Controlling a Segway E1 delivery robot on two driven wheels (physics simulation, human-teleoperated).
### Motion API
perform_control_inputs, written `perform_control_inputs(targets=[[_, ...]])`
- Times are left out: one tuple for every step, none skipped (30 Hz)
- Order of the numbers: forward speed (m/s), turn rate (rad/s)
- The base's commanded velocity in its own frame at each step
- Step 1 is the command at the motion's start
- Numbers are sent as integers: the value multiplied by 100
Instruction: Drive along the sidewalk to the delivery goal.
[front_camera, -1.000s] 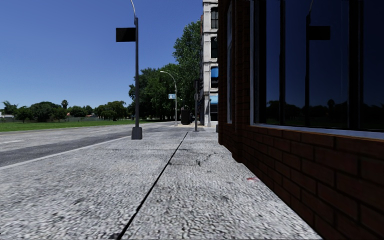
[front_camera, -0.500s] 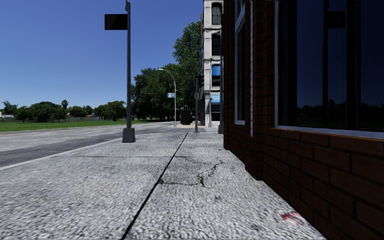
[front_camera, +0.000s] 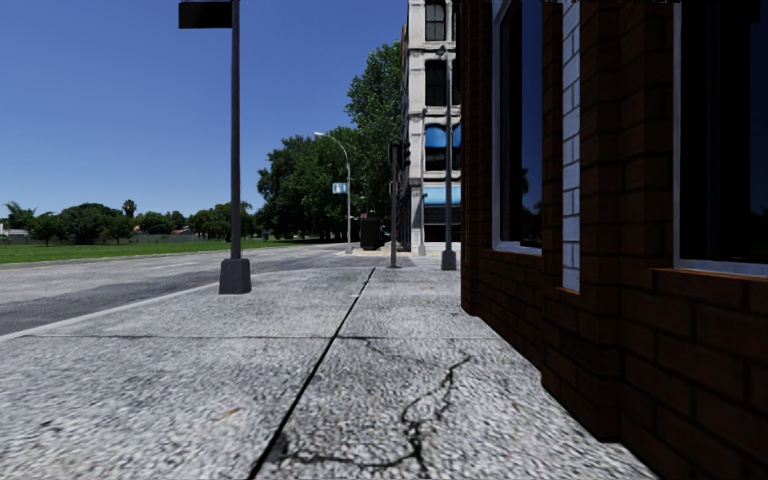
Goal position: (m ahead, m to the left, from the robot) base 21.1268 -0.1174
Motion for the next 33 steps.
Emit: perform_control_inputs(targets=[[200,0],[200,0],[200,0],[200,0],[200,0],[200,0],[200,0],[200,0],[200,0],[200,0],[200,0],[200,0],[200,0],[200,0],[200,0],[200,0],[200,0],[200,0],[200,0],[200,0],[200,0],[200,0],[200,0],[200,0],[200,0],[200,0],[200,0],[200,0],[200,0],[200,0],[200,0],[200,0],[200,0]])
